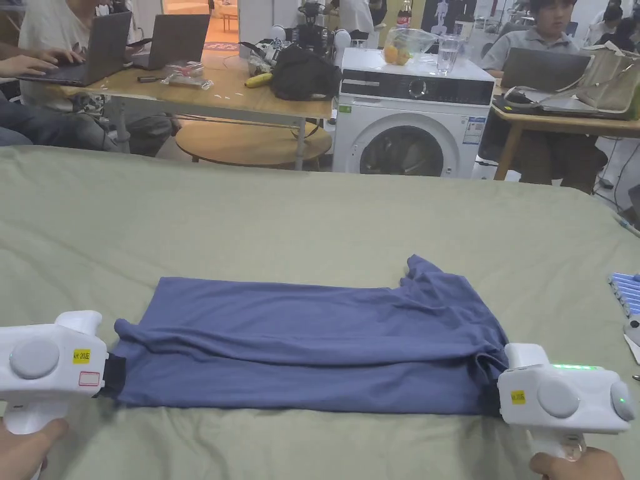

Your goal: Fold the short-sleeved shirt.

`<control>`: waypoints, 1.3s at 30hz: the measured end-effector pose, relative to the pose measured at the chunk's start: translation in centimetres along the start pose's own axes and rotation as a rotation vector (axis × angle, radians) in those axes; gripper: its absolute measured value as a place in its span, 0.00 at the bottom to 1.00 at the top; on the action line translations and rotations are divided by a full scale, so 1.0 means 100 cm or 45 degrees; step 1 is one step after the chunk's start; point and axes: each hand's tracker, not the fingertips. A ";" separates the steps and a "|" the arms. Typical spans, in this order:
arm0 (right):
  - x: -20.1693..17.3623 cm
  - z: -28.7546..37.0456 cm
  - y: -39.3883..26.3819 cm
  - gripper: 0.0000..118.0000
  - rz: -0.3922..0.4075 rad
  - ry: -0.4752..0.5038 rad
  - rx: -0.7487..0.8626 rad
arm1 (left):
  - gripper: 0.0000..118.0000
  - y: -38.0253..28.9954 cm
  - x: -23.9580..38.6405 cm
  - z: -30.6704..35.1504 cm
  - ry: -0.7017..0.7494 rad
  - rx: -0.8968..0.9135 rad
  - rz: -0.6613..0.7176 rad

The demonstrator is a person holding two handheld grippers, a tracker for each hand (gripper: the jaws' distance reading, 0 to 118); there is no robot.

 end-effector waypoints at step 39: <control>-0.042 0.122 -0.058 0.41 0.082 -0.222 0.439 | 0.36 -0.055 -0.001 0.073 -0.062 0.278 0.072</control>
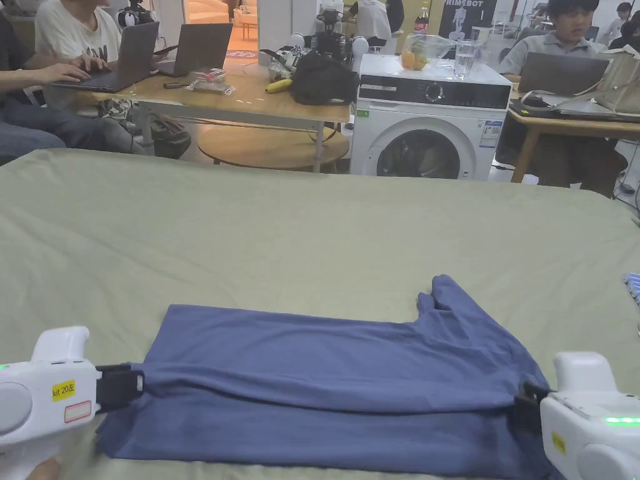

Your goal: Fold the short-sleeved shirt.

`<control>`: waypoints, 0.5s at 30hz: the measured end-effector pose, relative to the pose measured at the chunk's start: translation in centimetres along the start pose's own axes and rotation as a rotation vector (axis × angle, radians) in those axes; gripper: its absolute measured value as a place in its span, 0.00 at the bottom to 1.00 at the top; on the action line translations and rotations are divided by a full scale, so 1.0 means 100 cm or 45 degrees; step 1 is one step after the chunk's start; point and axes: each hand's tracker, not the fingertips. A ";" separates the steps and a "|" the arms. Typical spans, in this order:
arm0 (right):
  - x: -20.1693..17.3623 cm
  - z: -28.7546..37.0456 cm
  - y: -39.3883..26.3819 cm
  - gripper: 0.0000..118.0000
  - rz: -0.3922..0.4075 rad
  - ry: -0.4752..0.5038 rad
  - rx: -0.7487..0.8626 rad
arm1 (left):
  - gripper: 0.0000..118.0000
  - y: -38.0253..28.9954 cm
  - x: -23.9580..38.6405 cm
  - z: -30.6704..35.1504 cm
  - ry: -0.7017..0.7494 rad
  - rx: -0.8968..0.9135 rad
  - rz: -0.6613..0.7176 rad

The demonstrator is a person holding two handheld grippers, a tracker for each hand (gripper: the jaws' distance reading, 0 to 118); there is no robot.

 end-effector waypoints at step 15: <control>-0.071 -0.016 0.048 0.04 -0.149 0.121 0.517 | 0.06 0.038 0.077 -0.008 0.073 0.534 -0.265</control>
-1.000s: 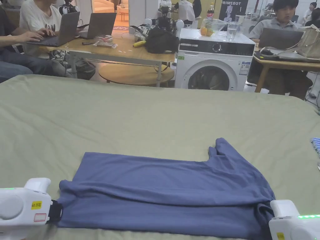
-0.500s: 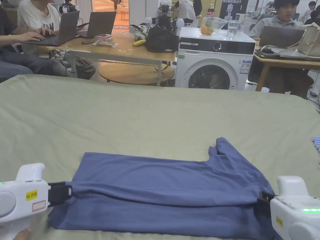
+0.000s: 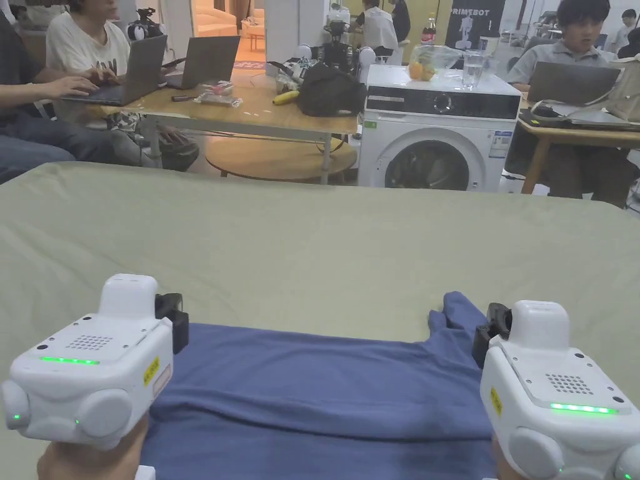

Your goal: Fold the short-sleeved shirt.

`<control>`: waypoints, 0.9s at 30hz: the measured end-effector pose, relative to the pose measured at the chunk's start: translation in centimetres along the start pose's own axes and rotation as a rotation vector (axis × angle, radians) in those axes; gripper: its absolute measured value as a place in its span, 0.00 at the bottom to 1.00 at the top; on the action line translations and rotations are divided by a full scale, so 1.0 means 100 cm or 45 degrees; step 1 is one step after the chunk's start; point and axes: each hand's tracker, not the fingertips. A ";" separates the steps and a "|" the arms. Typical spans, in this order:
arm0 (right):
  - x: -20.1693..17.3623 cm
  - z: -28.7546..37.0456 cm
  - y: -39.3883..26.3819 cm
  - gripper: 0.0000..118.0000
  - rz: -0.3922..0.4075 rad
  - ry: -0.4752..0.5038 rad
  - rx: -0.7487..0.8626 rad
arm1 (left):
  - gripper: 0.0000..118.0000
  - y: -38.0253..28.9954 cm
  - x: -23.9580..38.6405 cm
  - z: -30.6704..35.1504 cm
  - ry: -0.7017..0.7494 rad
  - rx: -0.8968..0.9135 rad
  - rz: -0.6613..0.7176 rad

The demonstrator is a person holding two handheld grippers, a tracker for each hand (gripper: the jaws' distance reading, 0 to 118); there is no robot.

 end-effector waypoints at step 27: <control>0.006 -0.097 -0.018 0.00 0.065 0.073 -0.326 | 0.44 -0.019 -0.069 -0.239 0.008 -1.024 0.092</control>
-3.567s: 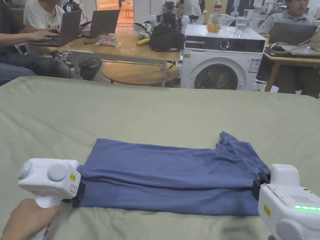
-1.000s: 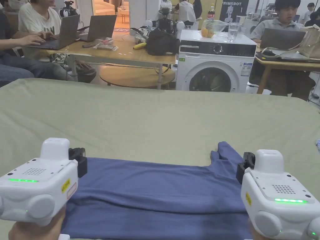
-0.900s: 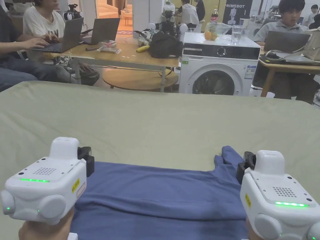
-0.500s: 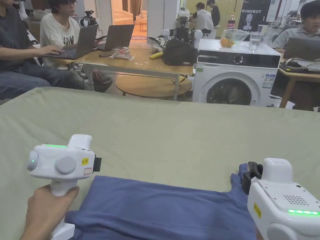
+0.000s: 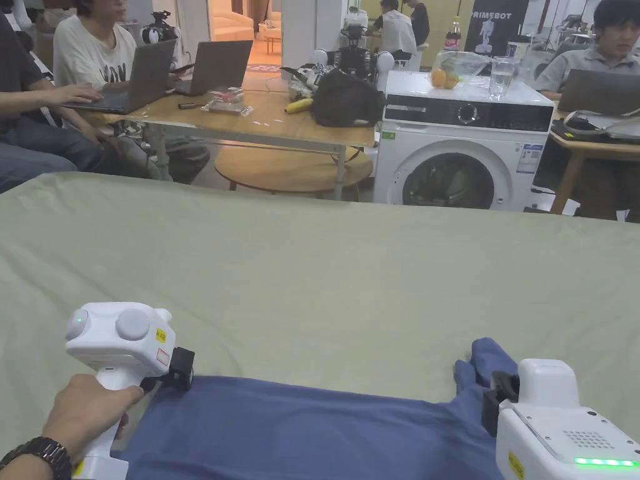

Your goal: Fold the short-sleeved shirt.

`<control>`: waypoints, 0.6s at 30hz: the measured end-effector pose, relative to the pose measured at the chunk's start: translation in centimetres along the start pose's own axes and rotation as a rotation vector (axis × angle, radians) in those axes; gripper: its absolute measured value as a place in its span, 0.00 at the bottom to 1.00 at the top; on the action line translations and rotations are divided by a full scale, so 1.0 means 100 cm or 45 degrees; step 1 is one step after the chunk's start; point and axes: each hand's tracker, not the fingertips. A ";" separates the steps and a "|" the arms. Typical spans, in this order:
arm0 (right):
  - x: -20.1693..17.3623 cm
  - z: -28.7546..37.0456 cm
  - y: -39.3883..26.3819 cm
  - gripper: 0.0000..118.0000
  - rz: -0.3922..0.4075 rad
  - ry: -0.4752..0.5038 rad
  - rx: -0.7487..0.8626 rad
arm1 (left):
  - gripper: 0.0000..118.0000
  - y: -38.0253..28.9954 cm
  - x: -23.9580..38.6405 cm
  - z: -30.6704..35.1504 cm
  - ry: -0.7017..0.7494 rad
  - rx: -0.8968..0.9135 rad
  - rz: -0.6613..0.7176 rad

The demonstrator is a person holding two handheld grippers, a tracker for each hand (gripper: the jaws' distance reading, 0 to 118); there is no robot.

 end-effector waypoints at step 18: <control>0.092 -0.081 0.053 0.00 -0.052 -0.078 -0.433 | 0.00 -0.033 0.002 0.069 -0.120 0.351 -0.028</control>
